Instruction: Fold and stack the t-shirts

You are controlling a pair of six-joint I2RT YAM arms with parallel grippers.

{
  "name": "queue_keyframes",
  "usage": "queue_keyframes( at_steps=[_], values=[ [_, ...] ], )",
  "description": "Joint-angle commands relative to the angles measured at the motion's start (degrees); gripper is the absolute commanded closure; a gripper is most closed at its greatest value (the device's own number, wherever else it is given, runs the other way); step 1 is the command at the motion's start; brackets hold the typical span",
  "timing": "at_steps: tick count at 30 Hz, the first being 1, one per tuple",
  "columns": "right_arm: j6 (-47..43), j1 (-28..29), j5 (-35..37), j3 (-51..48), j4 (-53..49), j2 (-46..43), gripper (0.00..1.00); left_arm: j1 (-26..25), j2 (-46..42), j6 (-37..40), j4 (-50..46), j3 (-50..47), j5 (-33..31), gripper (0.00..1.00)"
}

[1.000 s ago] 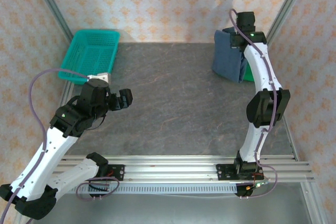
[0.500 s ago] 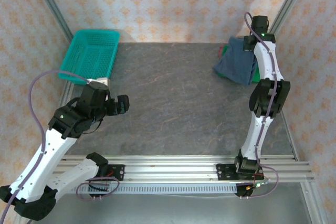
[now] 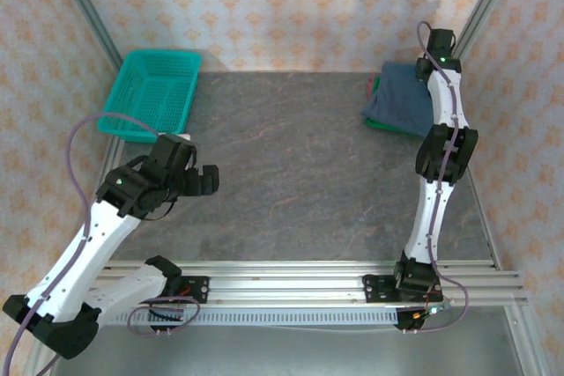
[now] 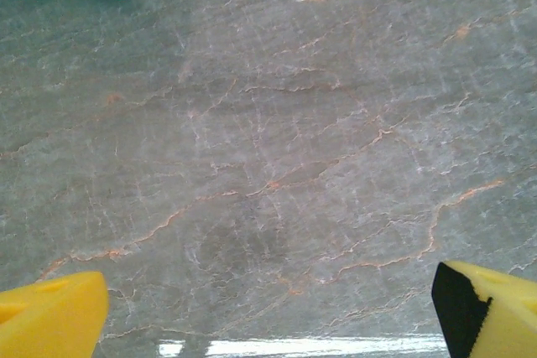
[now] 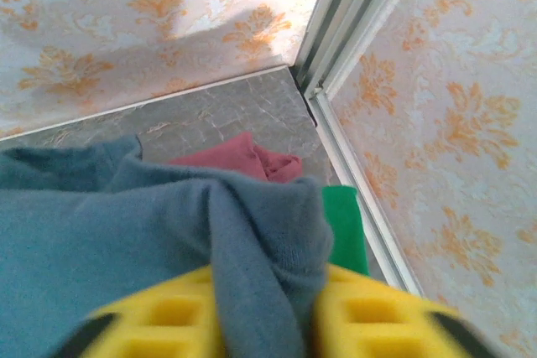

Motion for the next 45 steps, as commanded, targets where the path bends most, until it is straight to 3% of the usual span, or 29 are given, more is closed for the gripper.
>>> queue_keyframes(
  at_steps=[1, 6, 9, 11, 16, 21, 25, 28, 33, 36, 39, 45],
  values=[
    [3.97, -0.31, 1.98, 2.69, 2.48, 1.08, 0.36, 0.45, 0.84, 1.23, -1.89, 0.60, 0.18, 0.00],
    [7.00, -0.32, 4.74, 1.58, 0.47, -2.48, 0.16, 0.53, 1.30, 0.61, 1.12, 1.04, 1.87, 0.00],
    [8.77, -0.33, 4.70, -4.89, 0.68, -7.73, 0.08, 0.61, 1.19, -0.17, 3.12, 1.00, 2.57, 0.00],
    [10.35, -0.33, 3.81, -14.36, 4.08, -14.32, 0.01, 0.63, 0.52, -0.78, 4.61, 0.29, 2.32, 0.00],
    [16.62, -0.36, -1.62, -41.23, 12.40, -33.03, 0.01, 0.85, -3.02, -1.56, 9.20, -2.57, -0.52, 0.00],
    [24.71, 0.94, -7.64, -67.18, 13.89, -55.26, 0.01, 2.53, -8.87, -2.61, 13.27, -7.35, -12.27, 0.00],
    [27.83, 7.52, -8.50, -88.44, 14.45, -77.61, 0.01, 6.44, -15.22, 1.31, 25.91, -18.71, -21.84, 0.00],
    [29.99, 9.53, -7.19, -103.70, 17.73, -93.83, 0.01, 11.20, -16.72, 6.57, 40.67, -28.71, -23.56, 0.00],
    [23.51, 9.72, 1.22, -116.44, 22.22, -113.47, 0.01, 16.79, -11.10, 14.13, 61.85, -39.49, -22.22, 0.00],
    [20.92, 9.76, 1.25, -120.00, 29.06, -113.54, 0.01, 19.27, -5.73, 16.34, 68.95, -41.92, -18.83, 0.00],
    [21.07, 9.71, 2.10, -120.74, 35.79, -106.04, 0.01, 20.35, -1.93, 18.22, 79.34, -44.99, -17.04, 0.00],
    [16.65, 11.20, 5.40, -124.09, 64.59, -88.84, 0.01, 20.84, 12.81, 18.84, 94.68, -46.13, -12.31, 0.00]
  ],
)
